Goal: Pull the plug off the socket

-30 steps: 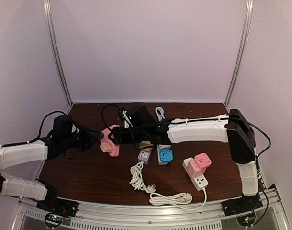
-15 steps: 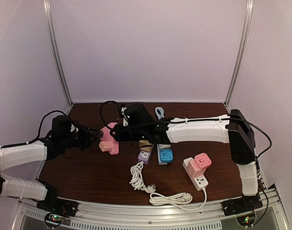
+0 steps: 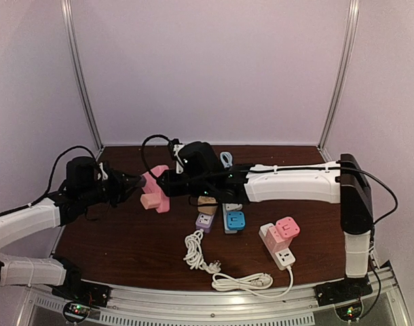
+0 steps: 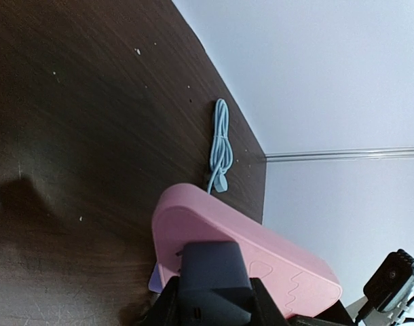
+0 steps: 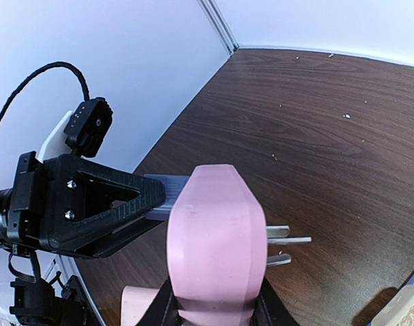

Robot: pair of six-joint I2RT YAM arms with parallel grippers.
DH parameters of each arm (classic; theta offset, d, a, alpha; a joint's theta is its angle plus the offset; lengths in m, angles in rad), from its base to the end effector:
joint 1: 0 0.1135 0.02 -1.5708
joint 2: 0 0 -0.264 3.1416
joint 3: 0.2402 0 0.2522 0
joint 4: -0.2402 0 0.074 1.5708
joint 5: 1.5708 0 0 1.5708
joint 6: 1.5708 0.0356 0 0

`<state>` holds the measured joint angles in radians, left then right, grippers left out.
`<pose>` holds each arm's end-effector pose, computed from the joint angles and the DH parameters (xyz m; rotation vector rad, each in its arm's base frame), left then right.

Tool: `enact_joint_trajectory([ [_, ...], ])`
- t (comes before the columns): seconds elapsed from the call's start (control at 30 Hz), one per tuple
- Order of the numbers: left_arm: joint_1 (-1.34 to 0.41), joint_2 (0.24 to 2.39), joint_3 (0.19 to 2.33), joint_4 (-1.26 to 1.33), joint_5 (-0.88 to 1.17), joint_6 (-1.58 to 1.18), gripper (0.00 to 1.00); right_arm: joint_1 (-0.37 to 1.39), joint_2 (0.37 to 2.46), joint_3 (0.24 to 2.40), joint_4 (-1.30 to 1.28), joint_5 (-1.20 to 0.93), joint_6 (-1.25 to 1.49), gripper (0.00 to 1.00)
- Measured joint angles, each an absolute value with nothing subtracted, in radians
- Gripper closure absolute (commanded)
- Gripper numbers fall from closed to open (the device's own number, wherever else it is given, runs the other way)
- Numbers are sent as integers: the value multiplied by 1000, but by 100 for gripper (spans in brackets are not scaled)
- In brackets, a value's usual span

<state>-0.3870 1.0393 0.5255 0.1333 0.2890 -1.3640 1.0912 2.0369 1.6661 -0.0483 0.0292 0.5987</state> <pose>0.2086 -0.0960 0.2328 -0.8469 2.0586 -1.3581 0.2265 0.4332 0.2719 -0.5046 2.0912 1.0237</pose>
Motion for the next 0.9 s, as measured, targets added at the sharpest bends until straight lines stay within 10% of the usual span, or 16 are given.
enact_joint_trajectory([
  [0.9,-384,998,683,-85,407,-1177,100,1024,1980,1599,-117,271,586,100],
])
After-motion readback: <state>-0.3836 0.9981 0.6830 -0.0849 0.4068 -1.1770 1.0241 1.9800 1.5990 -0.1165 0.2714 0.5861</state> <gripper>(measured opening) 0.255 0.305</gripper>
